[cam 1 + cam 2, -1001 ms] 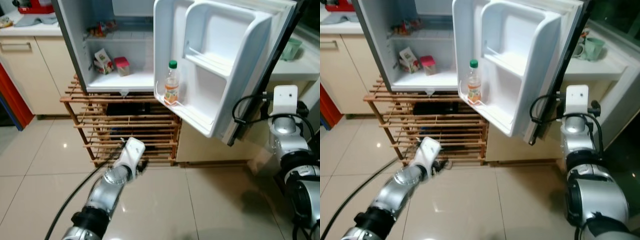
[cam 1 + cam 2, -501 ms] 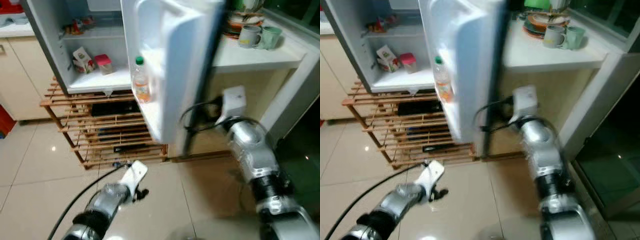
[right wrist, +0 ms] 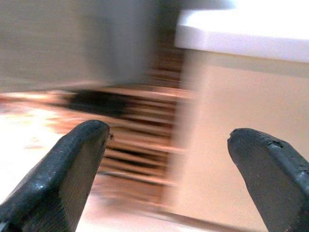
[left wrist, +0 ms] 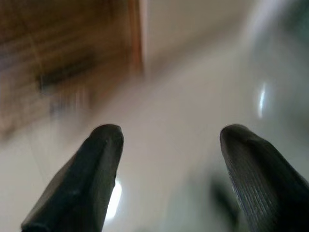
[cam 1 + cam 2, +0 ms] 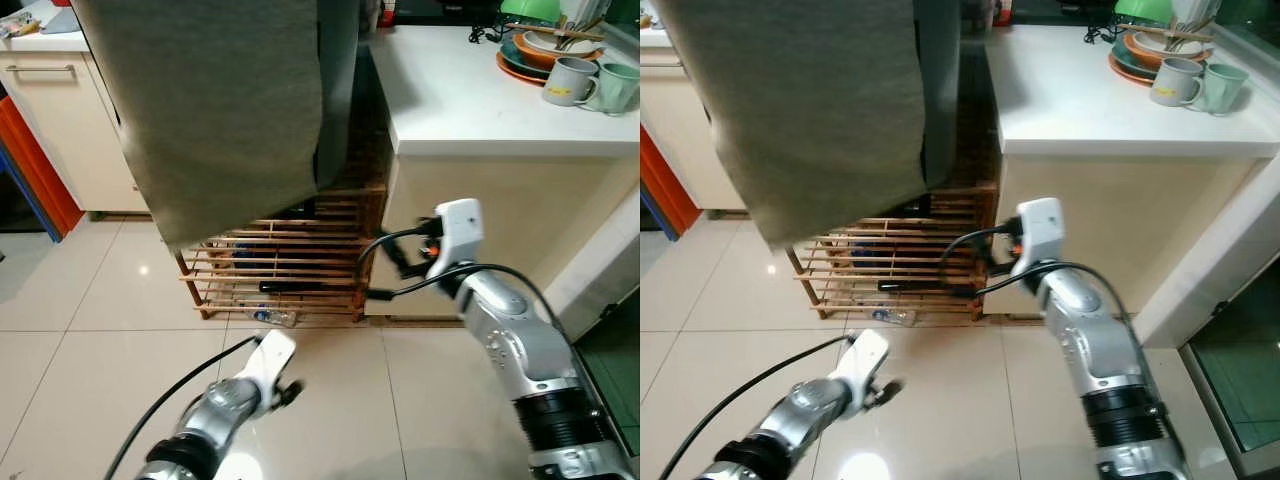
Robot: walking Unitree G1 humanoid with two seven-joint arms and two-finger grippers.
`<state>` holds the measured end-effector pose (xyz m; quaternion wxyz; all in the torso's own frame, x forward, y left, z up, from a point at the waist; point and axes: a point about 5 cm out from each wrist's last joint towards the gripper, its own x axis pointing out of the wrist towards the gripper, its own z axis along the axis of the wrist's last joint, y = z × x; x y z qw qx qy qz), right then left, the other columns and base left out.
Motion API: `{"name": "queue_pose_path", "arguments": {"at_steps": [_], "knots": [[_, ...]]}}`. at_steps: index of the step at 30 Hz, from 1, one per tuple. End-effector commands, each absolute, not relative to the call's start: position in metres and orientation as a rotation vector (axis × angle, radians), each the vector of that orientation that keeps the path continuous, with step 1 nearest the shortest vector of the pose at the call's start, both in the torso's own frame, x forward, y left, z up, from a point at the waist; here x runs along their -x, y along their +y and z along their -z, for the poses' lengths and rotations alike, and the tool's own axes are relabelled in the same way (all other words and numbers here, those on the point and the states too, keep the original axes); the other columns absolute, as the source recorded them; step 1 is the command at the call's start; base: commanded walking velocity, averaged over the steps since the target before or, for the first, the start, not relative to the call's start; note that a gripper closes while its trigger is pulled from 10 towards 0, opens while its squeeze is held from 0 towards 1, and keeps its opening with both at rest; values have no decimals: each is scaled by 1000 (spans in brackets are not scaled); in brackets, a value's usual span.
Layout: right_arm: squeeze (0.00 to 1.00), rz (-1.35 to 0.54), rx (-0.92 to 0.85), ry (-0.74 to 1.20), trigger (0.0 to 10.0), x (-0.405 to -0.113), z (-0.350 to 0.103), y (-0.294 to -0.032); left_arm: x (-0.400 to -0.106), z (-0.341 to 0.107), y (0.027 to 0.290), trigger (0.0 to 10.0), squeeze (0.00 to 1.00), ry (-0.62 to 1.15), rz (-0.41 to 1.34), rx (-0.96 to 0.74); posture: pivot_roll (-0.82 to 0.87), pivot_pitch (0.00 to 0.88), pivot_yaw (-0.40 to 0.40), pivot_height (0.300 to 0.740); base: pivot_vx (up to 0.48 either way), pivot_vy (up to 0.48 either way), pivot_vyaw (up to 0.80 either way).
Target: Restocking fridge
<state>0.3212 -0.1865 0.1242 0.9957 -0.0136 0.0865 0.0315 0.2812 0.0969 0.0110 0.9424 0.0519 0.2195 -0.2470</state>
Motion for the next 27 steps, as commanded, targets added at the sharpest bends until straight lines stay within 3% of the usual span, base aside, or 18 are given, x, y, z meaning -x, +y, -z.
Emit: {"name": "queue_pose_path", "arguments": {"at_steps": [1,4,8,14,27], "knots": [[902,49,-1,167,10000,-317,-119,-203,-305,-58,100,10000,0,212,418,-57,-98,0,-27,740,0,0,0],[906,45,24,105,10000,-304,-113,-209,-311,-120,112,10000,0,-54,318,52,-91,0,-31,740,0,0,0],[902,41,26,113,10000,-295,-102,-208,-307,-141,121,10000,0,-165,321,22,-87,0,-41,740,0,0,0],[906,34,41,115,10000,-291,-90,-197,-313,-134,131,10000,0,-71,206,14,-82,0,-41,740,246,203,0],[902,5,19,107,10000,-290,-83,-190,-311,-134,133,10000,0,-9,198,-25,-56,0,-25,740,431,45,0]]}}
